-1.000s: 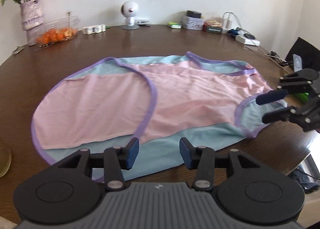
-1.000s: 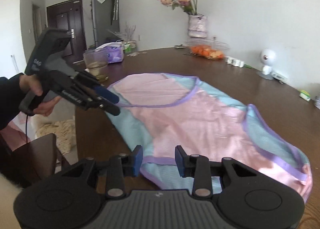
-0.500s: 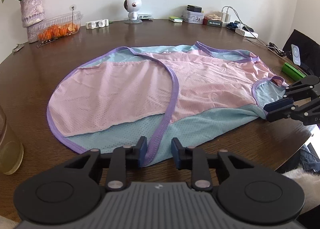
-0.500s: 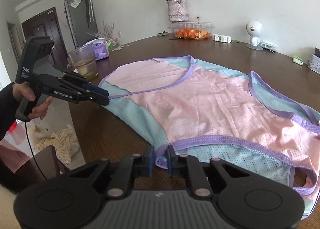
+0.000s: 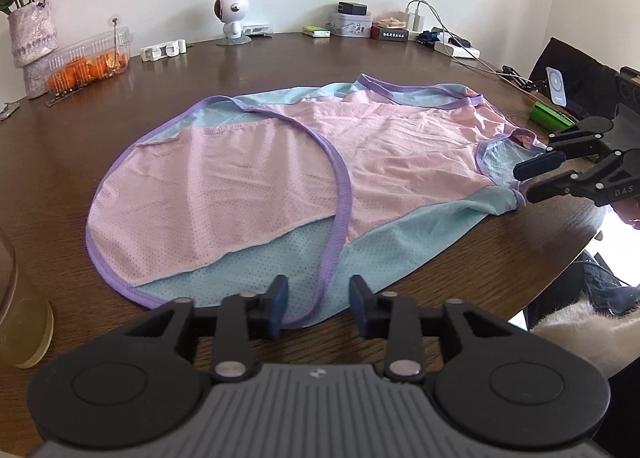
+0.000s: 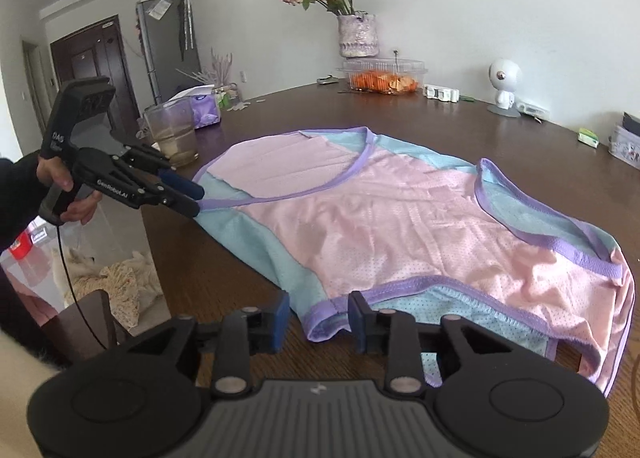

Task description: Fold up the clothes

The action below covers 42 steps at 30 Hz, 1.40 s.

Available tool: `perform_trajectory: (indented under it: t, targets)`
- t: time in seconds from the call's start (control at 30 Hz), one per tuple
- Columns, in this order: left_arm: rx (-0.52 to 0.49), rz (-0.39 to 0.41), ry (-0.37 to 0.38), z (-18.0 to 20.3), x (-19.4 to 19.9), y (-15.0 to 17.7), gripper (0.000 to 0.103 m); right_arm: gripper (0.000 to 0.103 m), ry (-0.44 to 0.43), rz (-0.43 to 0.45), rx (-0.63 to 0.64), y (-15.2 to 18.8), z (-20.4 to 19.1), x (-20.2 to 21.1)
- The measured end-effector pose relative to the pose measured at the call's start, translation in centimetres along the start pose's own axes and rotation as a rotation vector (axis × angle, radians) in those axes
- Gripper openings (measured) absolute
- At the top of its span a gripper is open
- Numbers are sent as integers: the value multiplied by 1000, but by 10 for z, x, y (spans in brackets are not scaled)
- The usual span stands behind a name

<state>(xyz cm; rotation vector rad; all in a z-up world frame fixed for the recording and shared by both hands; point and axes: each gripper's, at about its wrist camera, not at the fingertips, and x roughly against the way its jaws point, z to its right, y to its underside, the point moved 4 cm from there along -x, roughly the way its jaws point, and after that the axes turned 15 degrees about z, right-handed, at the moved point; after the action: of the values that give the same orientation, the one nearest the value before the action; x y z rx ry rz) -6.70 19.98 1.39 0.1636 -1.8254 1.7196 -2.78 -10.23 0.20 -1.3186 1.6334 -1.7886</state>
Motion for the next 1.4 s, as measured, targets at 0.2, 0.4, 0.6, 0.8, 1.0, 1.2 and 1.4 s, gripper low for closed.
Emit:
perform_trajectory:
  t: [0.2,0.4,0.6,0.8,1.0,1.2,1.4]
  targets:
    - [15,14,42,-3,0,5,19,18,10,-14,32,12,1,-7]
    - [14,47,45,-7,1,-1,1,3,23,24,-39,4,16,-6]
    - [41,141,-32,-30,-18,-35,1,3,56,85,-128,-29,55,-15]
    - [61,170,-147,-48,-69,-61,2,4,146,1,-110,-50,94,-71]
    - [124,144,-260,-62,-73,-54,8,23,213,-23,-47,-59,102,-70]
    - [184,194,-324,-57,-29,-33,37,35,153,0,-23,-50,102,26]
    - [142,123,-325,-48,-42,-19,39,31,179,-83,9,-4,86,39]
